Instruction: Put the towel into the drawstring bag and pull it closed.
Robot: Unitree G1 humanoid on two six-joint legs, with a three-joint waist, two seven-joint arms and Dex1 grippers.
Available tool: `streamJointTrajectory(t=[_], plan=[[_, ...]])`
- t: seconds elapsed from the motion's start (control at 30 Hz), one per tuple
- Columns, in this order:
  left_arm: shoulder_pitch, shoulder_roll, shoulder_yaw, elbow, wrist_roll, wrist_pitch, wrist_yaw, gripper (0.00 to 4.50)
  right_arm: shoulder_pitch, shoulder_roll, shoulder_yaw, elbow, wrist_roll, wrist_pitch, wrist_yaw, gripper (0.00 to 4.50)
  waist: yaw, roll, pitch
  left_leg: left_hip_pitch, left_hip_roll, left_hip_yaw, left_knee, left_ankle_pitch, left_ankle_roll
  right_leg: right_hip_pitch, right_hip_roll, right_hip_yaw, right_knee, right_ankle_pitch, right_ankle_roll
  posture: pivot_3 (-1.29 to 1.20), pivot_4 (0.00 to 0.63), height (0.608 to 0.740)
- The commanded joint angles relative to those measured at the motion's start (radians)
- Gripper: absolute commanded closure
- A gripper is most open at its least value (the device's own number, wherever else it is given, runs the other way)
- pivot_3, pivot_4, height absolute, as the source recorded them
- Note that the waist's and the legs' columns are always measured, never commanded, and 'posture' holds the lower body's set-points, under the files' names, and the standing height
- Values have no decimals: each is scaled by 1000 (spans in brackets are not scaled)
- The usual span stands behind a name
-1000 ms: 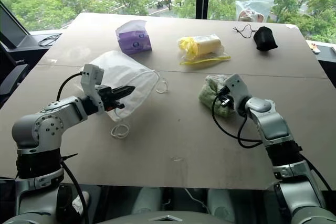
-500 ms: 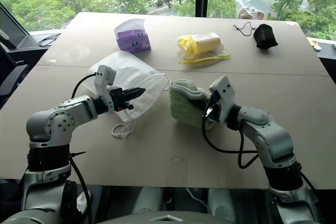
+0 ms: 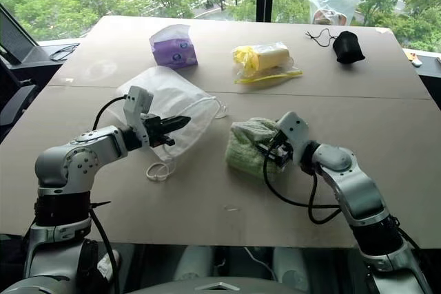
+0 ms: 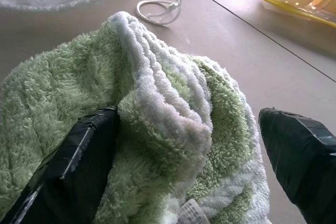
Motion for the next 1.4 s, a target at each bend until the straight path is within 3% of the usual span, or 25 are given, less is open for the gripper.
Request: streamJointTrajectory(t=[0.03,0.2,0.4,0.7,0.77,0.9,1.0,1.23,1.4], plan=[[-11,2,25,-45,-26,-11,-2,4500,-50,-16,13,61,-57,34,-27,48,0,0,0,0,0,0,0,0,0,0,0,0,0,0,0,0,150,740],[-20,-7,21,-40,-28,-22,-3,4500,-96,27,65,264,-17,165,46,48,-2,0,0,1,0,0,0,0,0,0,1,0,0,0,0,0,150,740],[-7,-12,34,-73,-39,-19,2,4500,-121,33,76,360,-35,163,64,48,-6,-4,-4,3,1,0,0,0,0,2,1,1,1,0,0,0,150,740],[35,-9,5,-95,-17,-54,13,4500,-44,95,-47,186,101,116,92,3940,-2,-4,-4,2,1,0,0,-1,-1,2,0,1,0,0,0,0,150,740],[35,-6,-17,-92,-1,-66,14,4500,-3,141,-104,102,189,66,122,4433,0,-3,-3,2,1,-1,0,-1,-1,1,0,1,0,0,0,0,150,740],[41,-17,-60,-90,23,-100,4,4500,27,221,-164,-20,358,29,183,4434,-5,1,0,0,2,0,-1,0,0,-1,1,2,0,1,-1,0,150,740],[28,-42,-62,-97,-12,-84,-5,4500,-9,278,-117,19,347,-25,174,4434,-4,1,1,0,2,0,-1,0,0,-1,1,2,0,0,0,0,150,740],[-11,-84,-64,-131,-63,-60,-5,4500,-156,350,121,422,10,-326,104,4436,-3,1,1,0,1,0,-1,0,0,-1,1,2,0,0,0,0,150,740],[-10,-92,-63,-154,-82,-47,6,4500,-224,360,182,644,-175,-458,-9,4436,-4,1,1,0,-2,0,-1,2,-4,-1,2,2,0,1,-2,0,150,740]])
